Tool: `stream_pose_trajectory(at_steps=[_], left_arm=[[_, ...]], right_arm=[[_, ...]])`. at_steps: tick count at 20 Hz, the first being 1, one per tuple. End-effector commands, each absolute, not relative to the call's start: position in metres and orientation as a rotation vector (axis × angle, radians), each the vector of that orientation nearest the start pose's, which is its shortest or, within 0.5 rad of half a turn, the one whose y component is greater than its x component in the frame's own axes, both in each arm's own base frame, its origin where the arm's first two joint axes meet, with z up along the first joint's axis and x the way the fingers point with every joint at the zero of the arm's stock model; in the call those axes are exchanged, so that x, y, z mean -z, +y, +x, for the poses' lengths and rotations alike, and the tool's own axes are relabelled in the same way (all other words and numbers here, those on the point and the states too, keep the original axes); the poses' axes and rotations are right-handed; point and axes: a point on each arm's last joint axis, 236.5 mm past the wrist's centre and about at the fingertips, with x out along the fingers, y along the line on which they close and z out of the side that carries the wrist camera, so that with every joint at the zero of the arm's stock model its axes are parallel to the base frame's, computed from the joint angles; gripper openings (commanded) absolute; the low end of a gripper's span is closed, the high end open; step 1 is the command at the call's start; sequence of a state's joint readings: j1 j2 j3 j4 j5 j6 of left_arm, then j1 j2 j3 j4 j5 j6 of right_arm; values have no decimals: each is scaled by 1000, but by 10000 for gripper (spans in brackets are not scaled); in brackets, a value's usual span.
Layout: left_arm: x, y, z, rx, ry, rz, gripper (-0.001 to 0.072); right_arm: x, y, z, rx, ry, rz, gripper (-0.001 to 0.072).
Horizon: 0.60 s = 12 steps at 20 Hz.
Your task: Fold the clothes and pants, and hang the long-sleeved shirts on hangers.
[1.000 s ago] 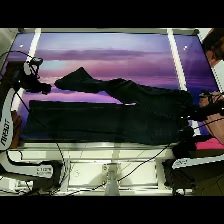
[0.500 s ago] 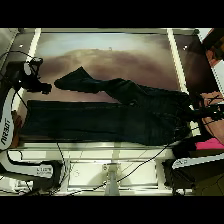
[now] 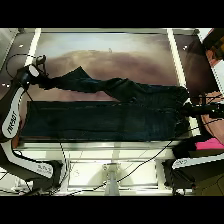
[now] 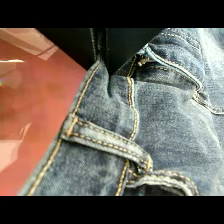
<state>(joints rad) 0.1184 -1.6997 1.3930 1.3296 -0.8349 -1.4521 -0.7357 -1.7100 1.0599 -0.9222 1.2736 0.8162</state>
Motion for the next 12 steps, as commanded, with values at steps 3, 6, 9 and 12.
stream_pose_trajectory(at_steps=[3,6,9,12], left_arm=[[60,46,537,-65,997,-331,646],[61,65,535,-116,992,-384,646],[66,68,532,-123,1005,-390,646],[81,66,532,-123,1028,-408,637]], right_arm=[[128,-110,326,-284,1344,710,34],[128,-111,326,-283,1343,709,34],[128,-111,326,-283,1343,710,34],[128,-111,326,-283,1344,710,34]])
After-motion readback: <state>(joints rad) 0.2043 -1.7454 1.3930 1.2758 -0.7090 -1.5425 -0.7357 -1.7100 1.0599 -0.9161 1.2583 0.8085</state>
